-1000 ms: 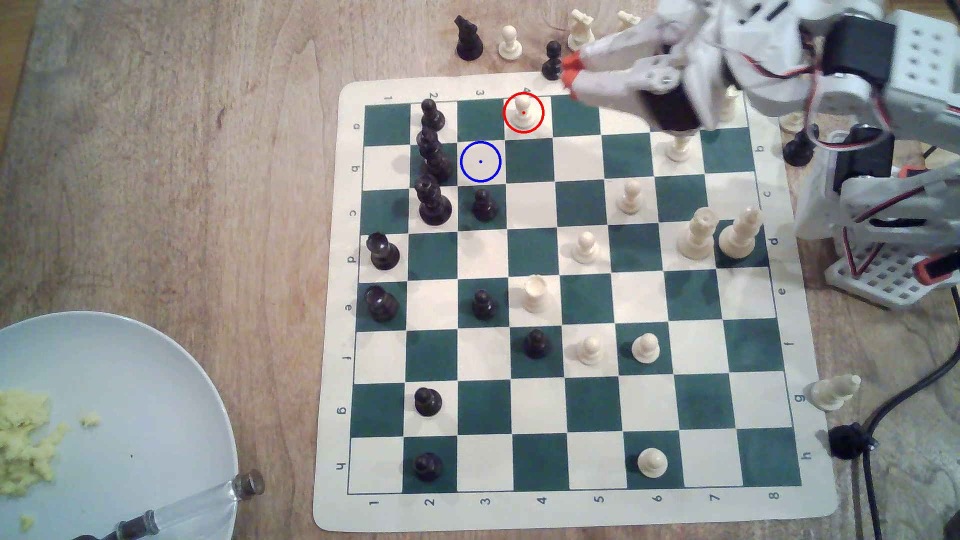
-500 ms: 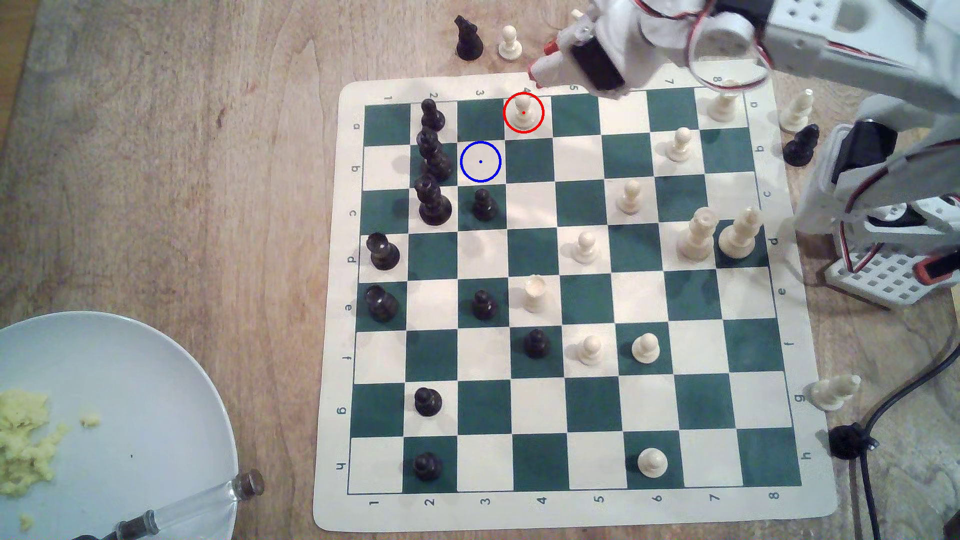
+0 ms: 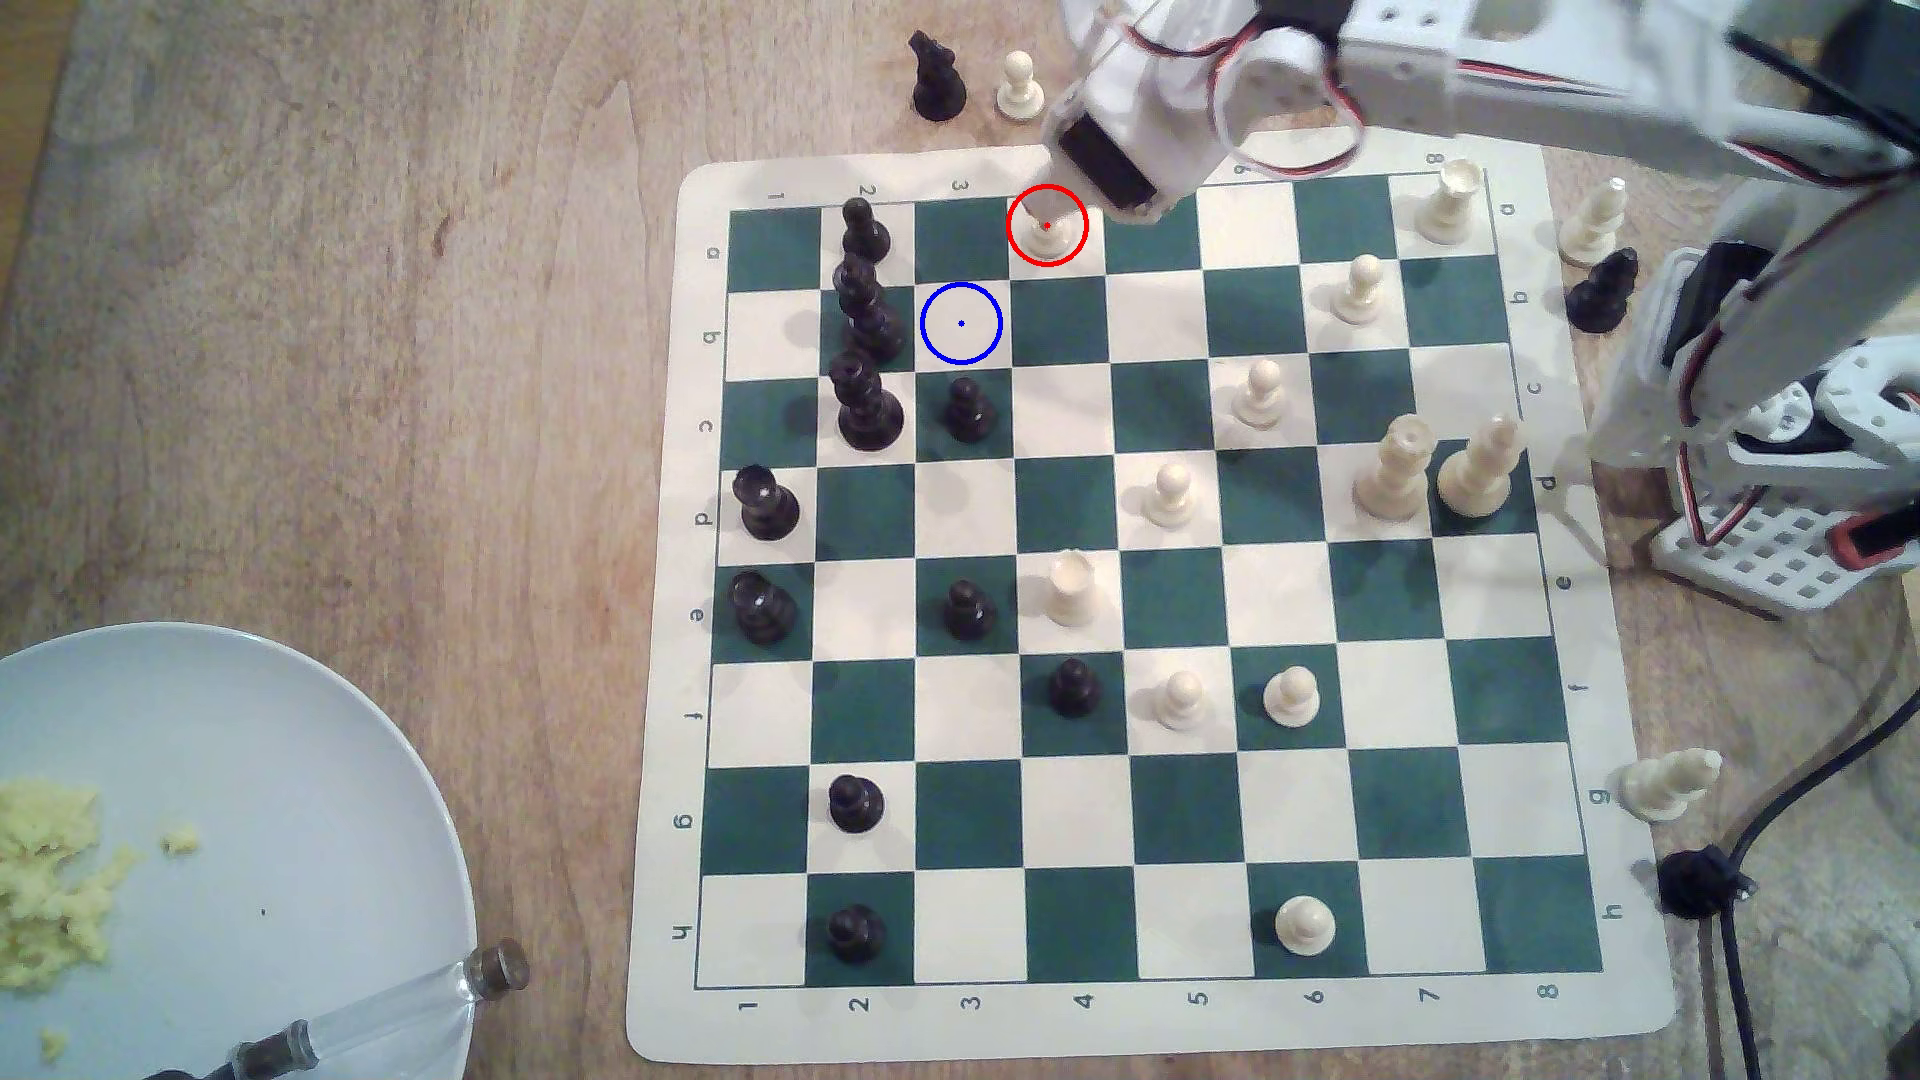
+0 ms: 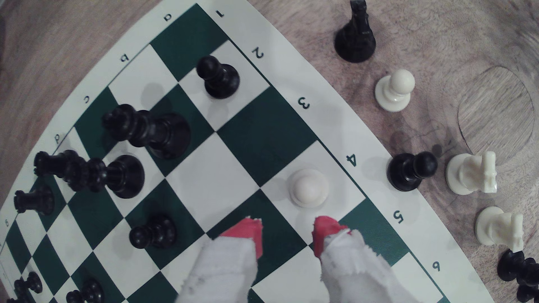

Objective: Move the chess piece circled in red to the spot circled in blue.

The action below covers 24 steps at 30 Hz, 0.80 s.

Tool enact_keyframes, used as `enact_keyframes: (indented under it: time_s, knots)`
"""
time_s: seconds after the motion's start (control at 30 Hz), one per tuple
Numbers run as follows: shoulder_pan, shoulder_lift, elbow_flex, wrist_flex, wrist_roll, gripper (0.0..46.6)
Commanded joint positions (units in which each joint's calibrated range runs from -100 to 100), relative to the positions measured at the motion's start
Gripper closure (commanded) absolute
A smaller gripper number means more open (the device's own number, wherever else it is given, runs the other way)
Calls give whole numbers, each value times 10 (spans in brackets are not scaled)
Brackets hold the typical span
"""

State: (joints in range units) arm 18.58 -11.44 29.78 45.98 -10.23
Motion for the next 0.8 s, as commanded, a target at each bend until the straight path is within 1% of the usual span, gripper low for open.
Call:
enact_keyframes:
  time_s: [0.0,0.17,0.4,0.77]
  knots:
    - [4,11,-48,-9,3,362]
    - [9,30,-44,-8,6,348]
    - [-2,61,-43,-16,3,349]
    - [1,104,-42,-49,2,348]
